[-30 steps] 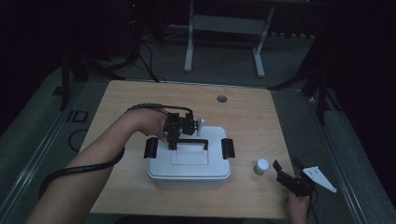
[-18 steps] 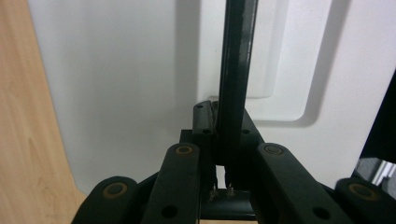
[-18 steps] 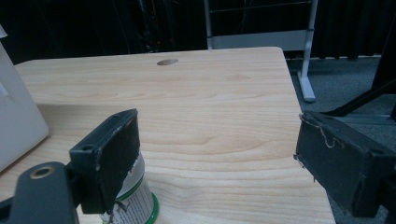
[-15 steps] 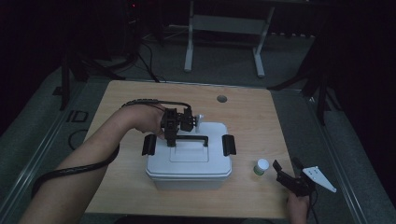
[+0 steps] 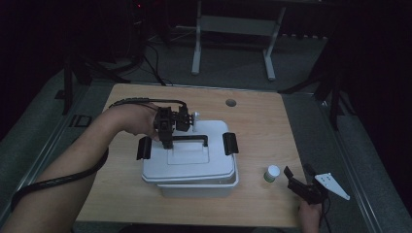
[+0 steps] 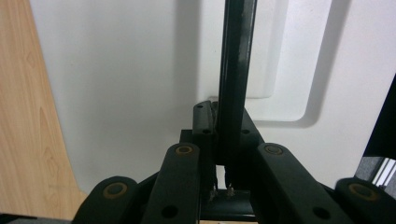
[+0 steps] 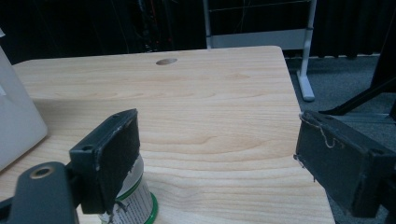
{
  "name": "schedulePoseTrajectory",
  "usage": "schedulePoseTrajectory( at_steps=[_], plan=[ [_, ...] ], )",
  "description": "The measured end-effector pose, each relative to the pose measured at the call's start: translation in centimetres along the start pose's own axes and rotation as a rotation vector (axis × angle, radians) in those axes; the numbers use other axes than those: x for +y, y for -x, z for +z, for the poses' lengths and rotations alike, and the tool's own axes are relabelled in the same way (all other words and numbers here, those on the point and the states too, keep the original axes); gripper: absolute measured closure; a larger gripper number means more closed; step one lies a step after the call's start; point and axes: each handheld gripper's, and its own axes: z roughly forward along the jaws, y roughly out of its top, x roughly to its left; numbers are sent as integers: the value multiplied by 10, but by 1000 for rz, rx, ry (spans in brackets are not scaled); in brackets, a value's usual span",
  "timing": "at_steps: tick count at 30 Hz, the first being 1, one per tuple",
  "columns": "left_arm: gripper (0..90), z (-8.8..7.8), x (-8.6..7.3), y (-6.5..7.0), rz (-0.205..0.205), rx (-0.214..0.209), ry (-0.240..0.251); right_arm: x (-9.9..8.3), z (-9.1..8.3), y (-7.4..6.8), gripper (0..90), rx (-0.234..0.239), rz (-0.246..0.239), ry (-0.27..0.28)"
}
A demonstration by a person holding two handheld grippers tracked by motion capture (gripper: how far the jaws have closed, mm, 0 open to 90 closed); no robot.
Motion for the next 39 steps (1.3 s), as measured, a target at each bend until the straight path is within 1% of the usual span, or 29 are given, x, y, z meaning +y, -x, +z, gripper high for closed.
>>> schedulePoseTrajectory(
  at_steps=[6, 7, 8, 9, 10, 11, 12, 13, 15, 16, 17, 18, 19, 20, 21, 23, 24, 25, 26, 27, 28, 29, 30, 31, 33, 34, 35, 37, 39],
  plan=[
    [836, -2, -19, -1, -37, 2, -6, 0, 0, 0, 132, -1, 2, 0],
    [836, -2, -24, -2, -56, 3, -4, 0, 0, 0, 132, -1, 2, 0],
    [835, -2, -26, -2, -62, 12, -6, 0, 0, 0, 132, -1, 2, 0],
    [835, -2, -31, -4, -80, 15, -7, 0, 0, 0, 132, -1, 2, 0],
    [835, -1, -35, -5, -89, 15, -11, 0, 0, 0, 132, -1, 0, -1],
    [836, 0, -39, -5, -97, 24, -15, 0, 0, 0, 132, -1, 0, 0],
    [836, 0, -42, -6, -109, 20, -18, 0, 0, 0, 132, -1, 0, -1],
    [835, 1, -46, -5, -108, 15, -21, 0, 0, 0, 132, -1, -1, 0],
    [835, 3, -54, -6, -122, 12, -19, 0, 0, 0, 132, -1, 3, 0],
    [836, 3, -59, -5, -122, 11, -17, 0, 0, 0, 132, -1, 3, -1],
    [836, 3, -63, -5, -136, 10, -14, 0, 0, 0, 132, -1, 2, -1],
    [836, 3, -67, -5, -142, 6, -16, 0, 0, 0, 132, -2, 1, -1],
    [836, 3, -70, -4, -146, 17, -16, 0, 0, 0, 132, -3, -1, -2],
    [836, 4, -74, -3, -158, 17, -16, 0, 0, 0, 132, -3, -1, -2],
    [836, 5, -78, -2, -159, 5, -13, 0, 0, 0, 132, -3, -1, -3],
    [836, 6, -86, 0, -172, -3, -13, 0, 0, 0, 132, -3, -2, -3],
    [836, 7, -91, 1, -174, -6, -13, 0, 0, 0, 132, -4, -2, -3],
    [835, 7, -96, 1, -181, 0, -16, 0, 0, 0, 132, -4, -2, -3],
    [836, 7, -101, 2, -198, -8, -14, 0, 0, 0, 132, -4, -3, -3],
    [836, 7, -107, 2, -204, -14, -12, 0, 0, 0, 132, -5, -3, -4],
    [836, 7, -111, 2, -218, -7, -10, 0, 0, -1, 132, -6, -4, -5],
    [836, 7, -119, 2, -236, -11, -10, 0, 0, -1, 132, -6, -5, -5],
    [835, 7, -123, 2, -241, -12, -12, 0, 0, -1, 132, -6, -6, -6],
    [835, 7, -130, 3, -257, -6, -14, 0, 0, -1, 132, -7, -7, -7],
    [836, 7, -141, 3, -278, -10, -19, 0, 0, 0, 132, -6, -3, -6],
    [835, 8, -146, 4, -296, -8, -17, 0, 0, 0, 132, -6, -1, -7],
    [835, 9, -152, 4, -306, -16, -19, 0, 0, 0, 131, -7, -1, -7],
    [836, 13, -161, 5, -327, -9, -17, 0, 1, -1, 132, -9, -5, -9],
    [836, 17, -169, 7, -333, -17, -17, 0, 1, -1, 132, -10, -7, -11]
  ],
)
